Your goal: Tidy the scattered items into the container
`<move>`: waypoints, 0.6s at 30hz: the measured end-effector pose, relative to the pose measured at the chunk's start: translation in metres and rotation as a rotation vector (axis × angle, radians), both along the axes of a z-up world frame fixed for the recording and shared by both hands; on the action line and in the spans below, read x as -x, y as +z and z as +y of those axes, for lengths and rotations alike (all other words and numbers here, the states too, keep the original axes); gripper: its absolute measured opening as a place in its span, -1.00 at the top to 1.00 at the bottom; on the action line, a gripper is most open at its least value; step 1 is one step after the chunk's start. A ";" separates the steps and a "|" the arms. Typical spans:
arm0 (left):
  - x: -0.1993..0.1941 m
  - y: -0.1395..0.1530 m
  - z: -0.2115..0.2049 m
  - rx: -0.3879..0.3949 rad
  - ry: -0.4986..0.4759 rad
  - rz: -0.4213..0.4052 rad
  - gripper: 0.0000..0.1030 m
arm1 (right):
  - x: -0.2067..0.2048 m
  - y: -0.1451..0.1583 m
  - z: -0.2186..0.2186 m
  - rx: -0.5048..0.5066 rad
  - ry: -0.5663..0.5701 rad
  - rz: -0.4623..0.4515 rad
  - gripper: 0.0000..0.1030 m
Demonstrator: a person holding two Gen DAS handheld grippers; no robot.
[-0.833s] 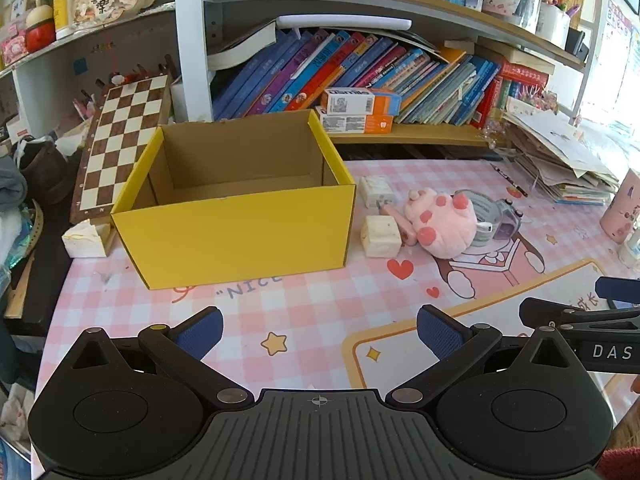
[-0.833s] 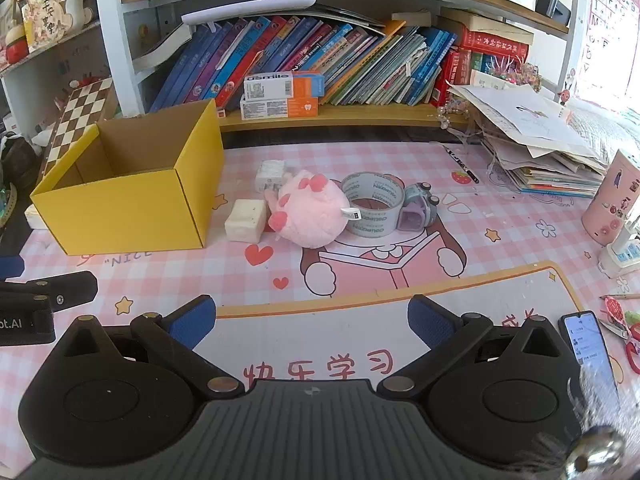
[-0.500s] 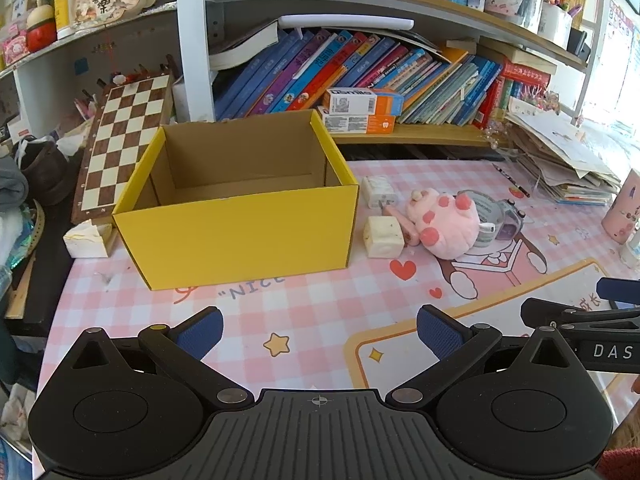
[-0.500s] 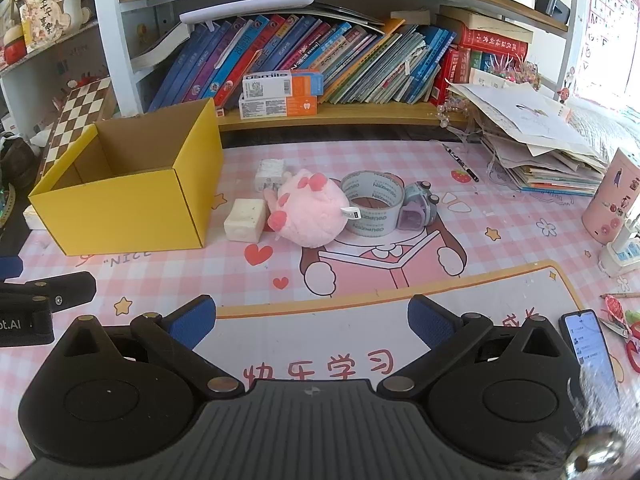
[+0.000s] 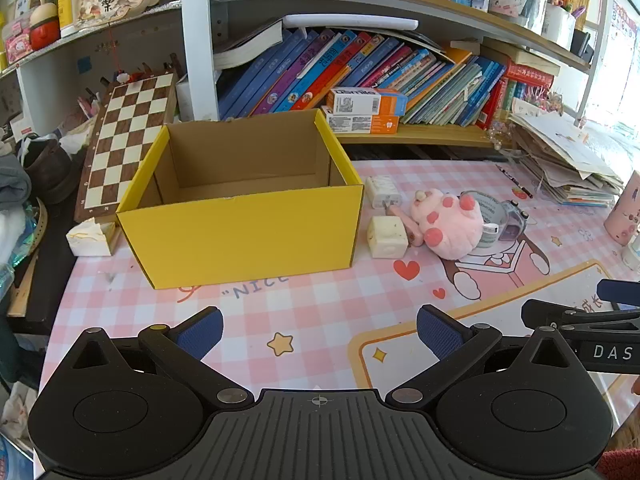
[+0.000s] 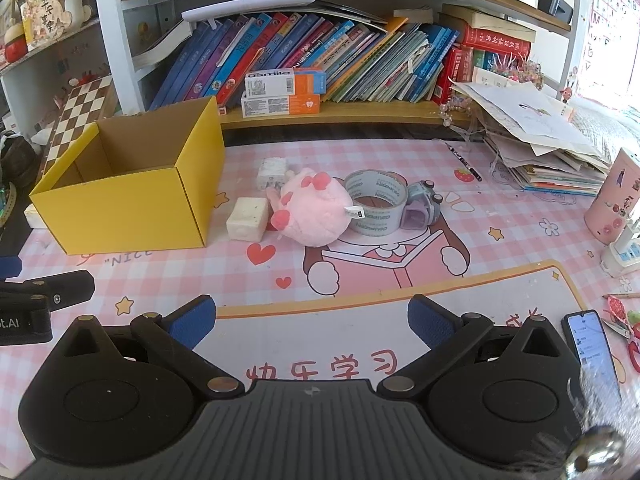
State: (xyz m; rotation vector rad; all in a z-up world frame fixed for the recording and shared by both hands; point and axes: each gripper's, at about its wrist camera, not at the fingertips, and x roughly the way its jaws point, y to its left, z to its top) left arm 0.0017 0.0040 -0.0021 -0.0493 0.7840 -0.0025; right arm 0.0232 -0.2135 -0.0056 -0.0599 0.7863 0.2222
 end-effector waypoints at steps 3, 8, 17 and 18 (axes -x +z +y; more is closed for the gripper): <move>0.001 0.001 -0.001 -0.002 0.001 -0.001 -1.00 | 0.000 0.000 -0.001 -0.001 -0.001 0.000 -1.00; 0.000 0.000 -0.001 -0.002 0.002 0.000 -1.00 | 0.000 -0.001 -0.001 -0.002 0.001 0.001 -1.00; -0.001 -0.001 -0.001 -0.008 0.013 0.012 -1.00 | 0.002 -0.003 0.001 0.002 0.000 0.005 -1.00; -0.001 -0.001 -0.001 -0.008 0.014 0.012 -1.00 | 0.000 -0.003 0.002 0.002 0.001 0.006 -1.00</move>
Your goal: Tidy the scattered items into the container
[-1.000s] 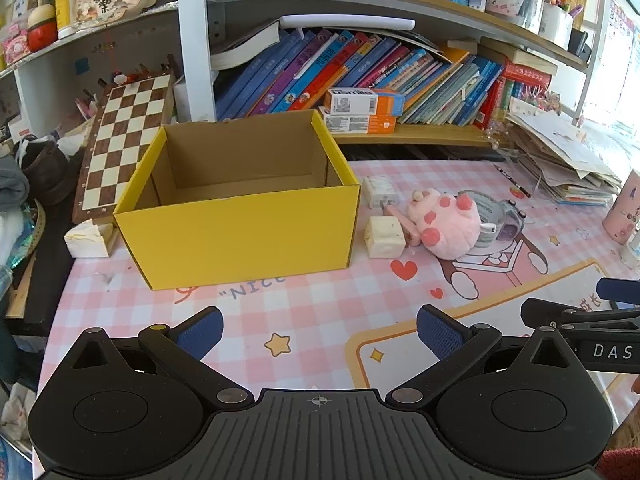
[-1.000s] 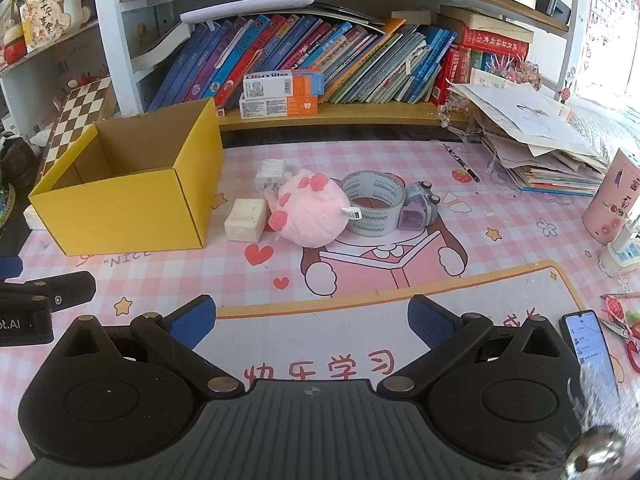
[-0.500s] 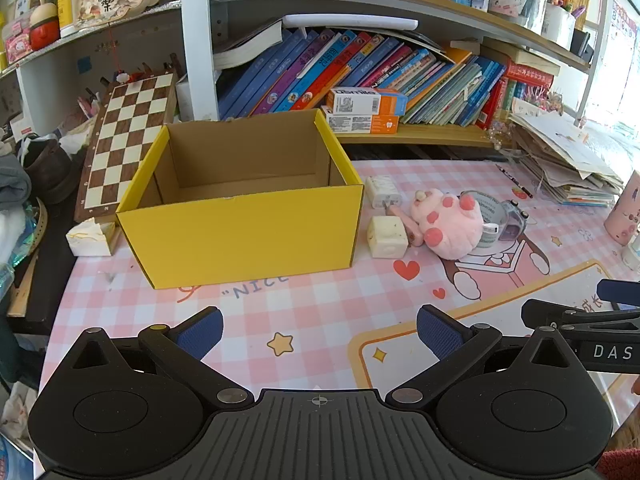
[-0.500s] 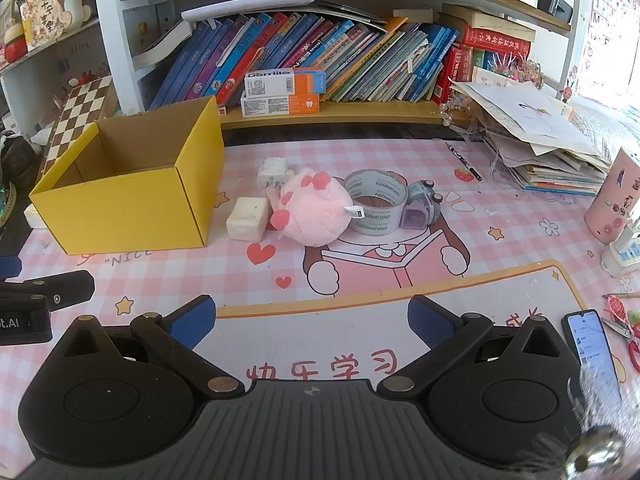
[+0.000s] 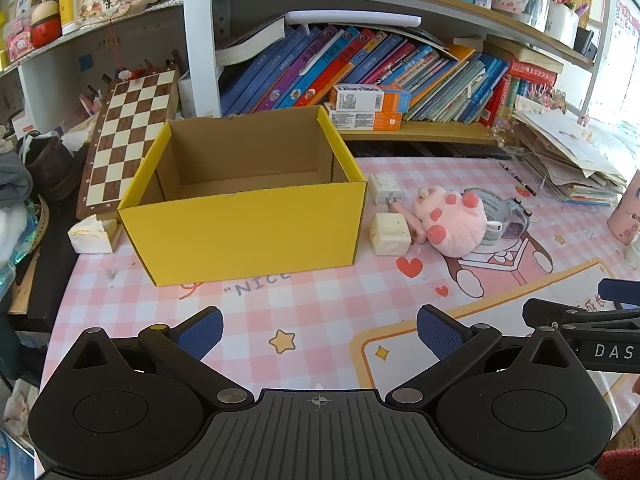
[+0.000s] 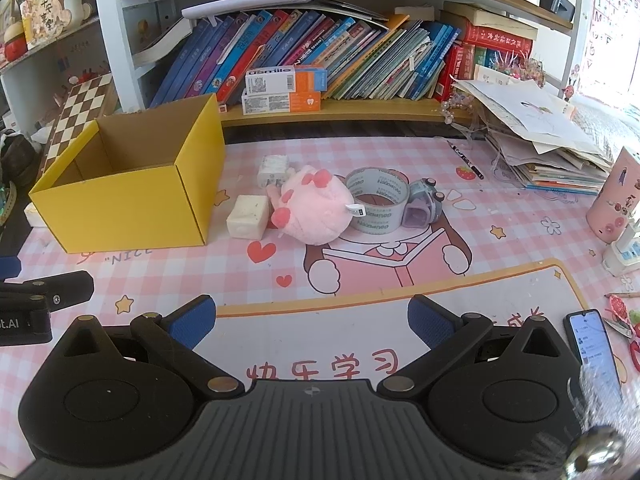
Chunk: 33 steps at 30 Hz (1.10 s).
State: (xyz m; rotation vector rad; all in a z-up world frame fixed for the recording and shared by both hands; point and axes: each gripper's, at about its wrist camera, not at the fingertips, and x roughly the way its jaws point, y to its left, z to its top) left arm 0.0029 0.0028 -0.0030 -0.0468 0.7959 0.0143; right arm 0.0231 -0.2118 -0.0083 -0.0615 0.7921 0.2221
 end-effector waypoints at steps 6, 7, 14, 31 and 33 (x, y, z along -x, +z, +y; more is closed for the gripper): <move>0.000 0.000 0.001 -0.001 0.007 0.000 -1.00 | -0.001 -0.001 0.000 0.001 0.002 0.005 -1.00; -0.001 0.000 0.001 -0.001 0.007 0.001 -1.00 | -0.001 -0.001 0.000 0.000 0.003 0.006 -1.00; 0.001 0.003 0.000 0.008 -0.009 -0.021 -1.00 | -0.006 -0.001 0.001 0.005 0.013 0.009 -1.00; -0.004 0.003 0.001 0.008 -0.007 -0.013 -1.00 | -0.009 -0.002 0.006 0.019 0.034 0.013 -1.00; -0.005 0.003 0.001 0.006 -0.008 -0.015 -1.00 | -0.010 -0.002 0.006 0.019 0.035 0.014 -1.00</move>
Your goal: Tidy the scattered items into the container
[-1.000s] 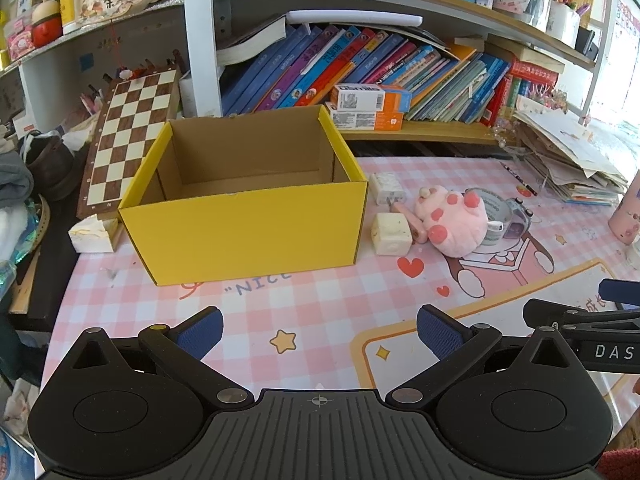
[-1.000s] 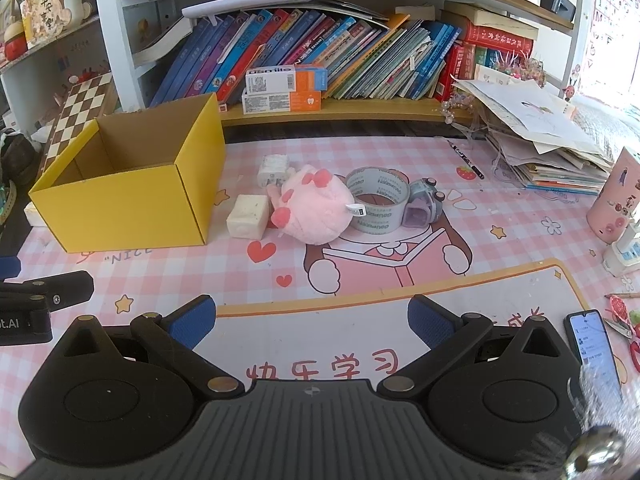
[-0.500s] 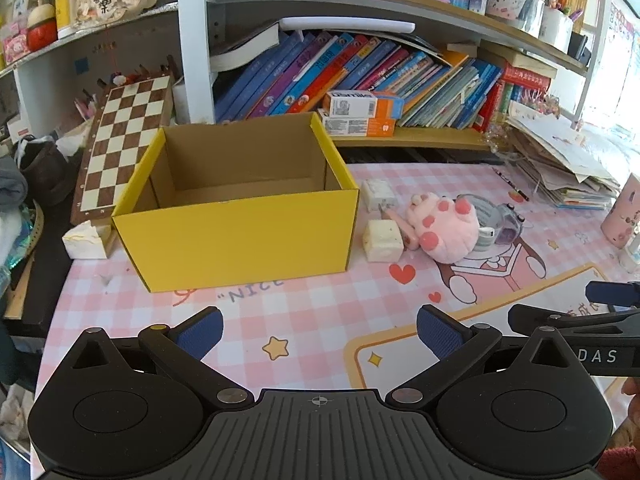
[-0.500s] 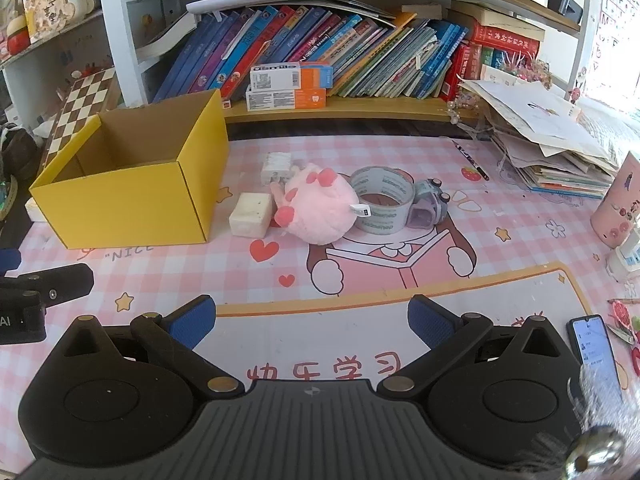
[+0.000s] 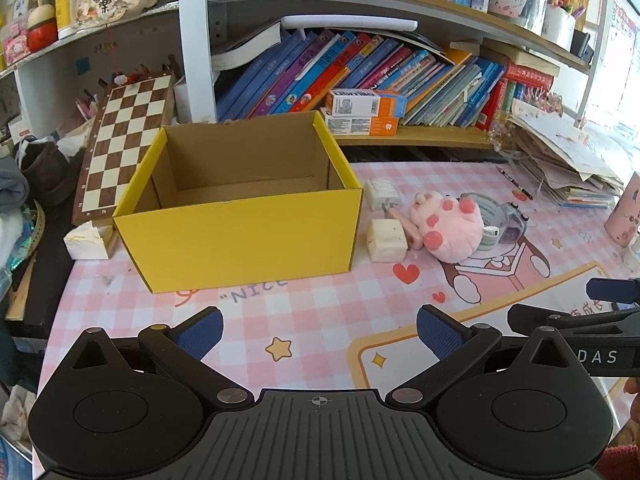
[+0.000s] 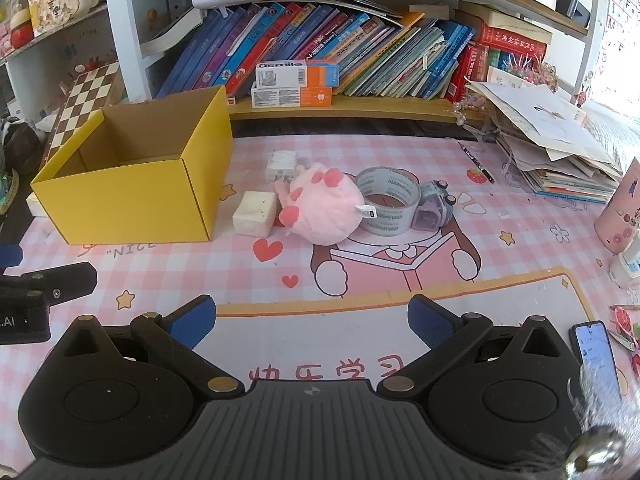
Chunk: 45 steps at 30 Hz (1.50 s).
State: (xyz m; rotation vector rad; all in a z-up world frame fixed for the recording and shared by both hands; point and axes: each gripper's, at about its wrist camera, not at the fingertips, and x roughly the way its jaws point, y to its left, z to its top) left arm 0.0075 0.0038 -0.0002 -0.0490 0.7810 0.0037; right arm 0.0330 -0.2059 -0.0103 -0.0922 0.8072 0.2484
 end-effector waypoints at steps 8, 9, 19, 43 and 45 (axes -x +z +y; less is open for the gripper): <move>-0.001 -0.001 0.002 -0.004 0.013 -0.003 -1.00 | -0.003 -0.001 0.002 0.000 0.012 0.015 -1.00; -0.001 -0.001 0.001 -0.009 0.015 0.000 -1.00 | -0.003 -0.002 0.002 0.000 0.014 0.017 -1.00; -0.002 -0.002 0.004 0.008 0.019 -0.007 -1.00 | -0.006 -0.004 0.002 -0.008 0.018 0.032 -1.00; -0.004 -0.004 -0.001 0.025 -0.022 -0.003 -1.00 | -0.008 -0.003 0.001 -0.014 0.022 0.022 -1.00; -0.004 -0.004 -0.001 0.026 -0.022 -0.001 -1.00 | -0.009 -0.004 0.001 -0.012 0.021 0.022 -1.00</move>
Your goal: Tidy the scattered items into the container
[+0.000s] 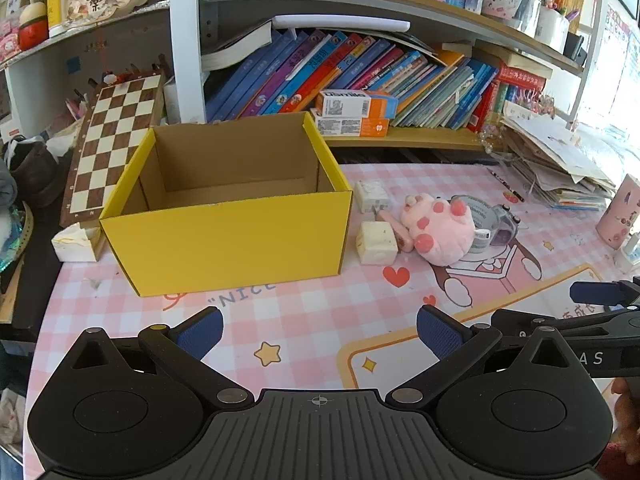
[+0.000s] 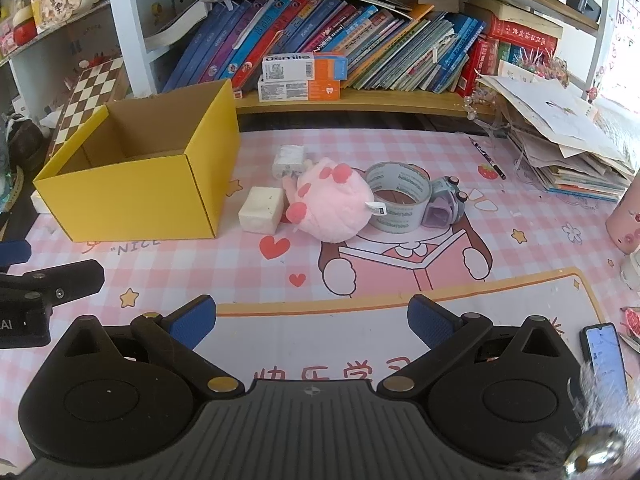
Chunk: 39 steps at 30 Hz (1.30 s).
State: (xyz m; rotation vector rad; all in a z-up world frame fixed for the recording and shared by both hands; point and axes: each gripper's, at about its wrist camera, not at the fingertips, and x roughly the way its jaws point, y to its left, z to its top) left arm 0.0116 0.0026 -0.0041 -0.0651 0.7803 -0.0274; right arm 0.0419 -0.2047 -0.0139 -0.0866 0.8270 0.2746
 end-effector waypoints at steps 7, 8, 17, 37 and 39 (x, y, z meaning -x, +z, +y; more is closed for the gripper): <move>0.000 0.002 -0.003 0.002 -0.009 -0.004 -1.00 | 0.000 0.000 0.000 -0.007 0.018 -0.005 -1.00; 0.000 0.002 -0.003 0.002 -0.011 -0.004 -1.00 | 0.000 0.000 0.000 -0.012 0.023 -0.003 -1.00; -0.002 0.001 -0.010 -0.019 -0.017 0.000 -1.00 | -0.002 0.002 -0.002 -0.011 0.033 -0.011 -0.98; -0.012 -0.005 -0.017 0.001 0.023 0.022 -1.00 | -0.015 -0.004 -0.012 -0.005 0.057 -0.005 -0.97; -0.013 -0.005 -0.018 0.001 0.026 0.027 -1.00 | -0.016 -0.004 -0.013 -0.006 0.061 -0.003 -0.97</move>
